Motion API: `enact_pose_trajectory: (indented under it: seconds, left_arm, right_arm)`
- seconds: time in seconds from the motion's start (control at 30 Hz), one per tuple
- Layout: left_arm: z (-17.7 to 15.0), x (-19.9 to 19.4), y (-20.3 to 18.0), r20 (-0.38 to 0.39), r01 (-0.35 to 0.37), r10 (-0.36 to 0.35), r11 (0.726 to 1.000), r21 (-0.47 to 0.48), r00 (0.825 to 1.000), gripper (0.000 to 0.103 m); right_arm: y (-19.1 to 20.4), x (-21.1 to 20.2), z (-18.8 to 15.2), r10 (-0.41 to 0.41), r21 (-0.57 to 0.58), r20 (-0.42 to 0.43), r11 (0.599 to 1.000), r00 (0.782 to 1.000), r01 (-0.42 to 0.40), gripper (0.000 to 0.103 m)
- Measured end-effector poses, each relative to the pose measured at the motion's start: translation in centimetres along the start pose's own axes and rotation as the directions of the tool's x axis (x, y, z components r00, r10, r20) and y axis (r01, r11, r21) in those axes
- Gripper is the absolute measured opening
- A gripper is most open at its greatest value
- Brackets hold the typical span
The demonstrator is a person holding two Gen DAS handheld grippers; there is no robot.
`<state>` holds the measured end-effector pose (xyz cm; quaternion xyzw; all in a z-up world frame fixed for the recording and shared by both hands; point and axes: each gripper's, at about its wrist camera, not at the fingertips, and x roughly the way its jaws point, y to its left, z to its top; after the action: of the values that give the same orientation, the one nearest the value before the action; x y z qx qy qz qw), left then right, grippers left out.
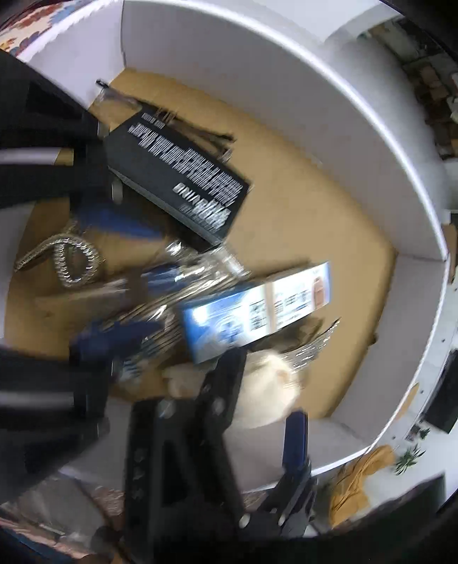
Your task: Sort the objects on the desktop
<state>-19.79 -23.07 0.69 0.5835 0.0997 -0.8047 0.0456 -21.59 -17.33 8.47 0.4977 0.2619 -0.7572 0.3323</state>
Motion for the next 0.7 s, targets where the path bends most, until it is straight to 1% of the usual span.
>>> enact_pose_trajectory:
  seconds: [0.03,0.07,0.1,0.17,0.2,0.23,0.27,0.3,0.33,0.4,0.47,0.5,0.53,0.6,0.63,0.7]
  left_arm:
    - [0.0,-0.4,0.1,0.025,0.001,-0.001,1.000,-0.006,1.000,0.075]
    - [-0.1,-0.9,0.1,0.057,-0.016,0.016,1.000,-0.009,0.998,0.078]
    - [-0.3,-1.1,0.2,0.070,-0.032,0.033,0.999,-0.011,0.997,0.080]
    - [-1.2,-1.7,0.1,0.105,-0.075,0.077,0.997,-0.020,0.992,0.081]
    - [-1.7,-2.5,-0.1,0.124,-0.079,0.082,0.996,-0.028,0.989,0.081]
    - [-2.3,-3.1,-0.3,0.149,-0.074,0.078,0.997,-0.036,0.986,0.081]
    - [-3.0,-3.8,-0.6,0.178,-0.061,0.068,0.997,-0.043,0.982,0.081]
    - [-4.3,-5.1,-1.2,0.226,-0.036,0.045,0.998,-0.045,0.973,0.081]
    - [-5.3,-6.0,-1.8,0.258,-0.021,0.030,0.999,-0.039,0.966,0.081]
    - [-7.7,-8.1,-4.0,0.336,0.011,-0.009,1.000,-0.004,0.942,0.081]
    - [-9.7,-9.6,-6.3,0.381,0.037,-0.050,0.998,0.041,0.923,0.081]
    - [-10.6,-10.0,-8.7,0.397,0.063,-0.089,0.995,0.080,0.914,0.083]
    - [-11.5,-10.3,-9.6,0.398,0.084,-0.119,0.991,0.105,0.910,0.091]
    - [-13.9,-10.5,-13.2,0.370,0.154,-0.213,0.971,0.182,0.904,0.101]
    - [-14.8,-10.2,-14.7,0.354,0.176,-0.241,0.963,0.206,0.904,0.102]
    - [-15.6,-8.4,-18.2,0.302,0.212,-0.284,0.944,0.252,0.910,0.102]
  right_arm:
    - [-0.3,-0.5,0.0,0.011,0.012,0.017,1.000,1.000,-0.011,0.088]
    - [-0.5,-1.0,-0.1,0.015,0.024,0.035,1.000,0.999,-0.016,0.088]
    - [-0.9,-1.9,-0.5,0.013,0.036,0.062,0.999,0.998,-0.016,0.088]
    - [-1.0,-3.6,-1.4,0.000,0.046,0.108,0.999,0.994,-0.005,0.088]
    - [-1.3,-4.7,-2.1,-0.010,0.052,0.143,0.999,0.990,0.003,0.088]
    - [-1.6,-6.2,-3.2,-0.019,0.062,0.191,0.998,0.981,0.007,0.088]
    - [-2.0,-7.3,-4.5,-0.028,0.073,0.235,0.997,0.971,0.011,0.092]
    - [-2.5,-8.5,-6.2,-0.047,0.088,0.282,0.996,0.958,0.023,0.098]
    - [-2.8,-9.5,-7.9,-0.074,0.109,0.327,0.993,0.942,0.040,0.101]
    - [-3.5,-10.7,-12.3,-0.111,0.141,0.376,0.988,0.920,0.061,0.103]
    - [-4.3,-10.9,-17.8,-0.150,0.185,0.375,0.979,0.915,0.084,0.103]
    - [-4.8,-10.7,-20.6,-0.174,0.218,0.365,0.971,0.915,0.097,0.103]
    - [-5.5,-10.4,-24.0,-0.199,0.264,0.347,0.958,0.916,0.108,0.103]
    - [-6.8,-9.8,-29.6,-0.232,0.364,0.307,0.925,0.923,0.112,0.103]
    - [-7.7,-9.7,-32.7,-0.249,0.430,0.279,0.896,0.927,0.111,0.103]
    - [-9.3,-9.6,-37.1,-0.272,0.531,0.225,0.839,0.936,0.116,0.103]
